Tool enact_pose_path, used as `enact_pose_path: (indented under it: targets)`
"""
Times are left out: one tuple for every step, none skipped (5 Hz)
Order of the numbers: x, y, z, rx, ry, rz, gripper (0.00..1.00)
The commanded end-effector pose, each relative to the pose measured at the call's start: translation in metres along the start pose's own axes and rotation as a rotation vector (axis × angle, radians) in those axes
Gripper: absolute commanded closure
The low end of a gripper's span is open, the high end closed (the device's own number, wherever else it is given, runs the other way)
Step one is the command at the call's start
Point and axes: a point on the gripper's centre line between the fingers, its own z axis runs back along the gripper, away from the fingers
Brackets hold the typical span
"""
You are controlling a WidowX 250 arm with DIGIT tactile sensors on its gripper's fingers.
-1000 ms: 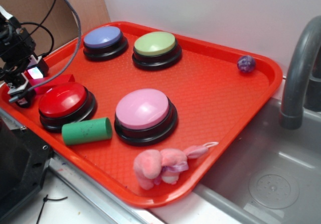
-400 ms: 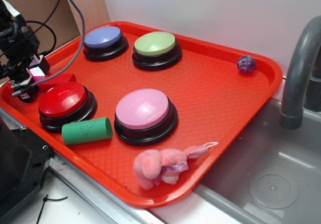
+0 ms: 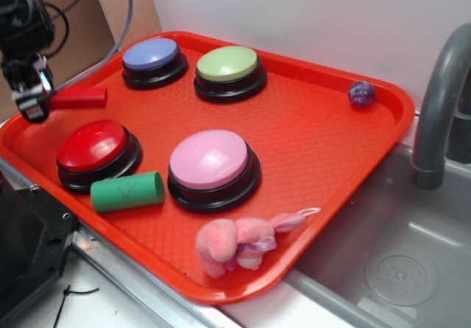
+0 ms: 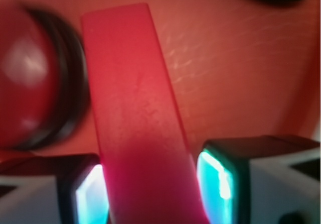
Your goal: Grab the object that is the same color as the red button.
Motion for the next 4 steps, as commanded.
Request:
enact_pose_path:
  targets:
    - [0.063,-0.028,0.094,-0.082,-0.094,0.307,1.00]
    - [0.083,-0.038,0.131,-0.119,-0.141,0.393,1.00]
    - [0.107,-0.042,0.150,-0.094,-0.121,0.432,1.00]
    - [0.129,-0.046,0.152,-0.052,-0.101,0.487,1.00]
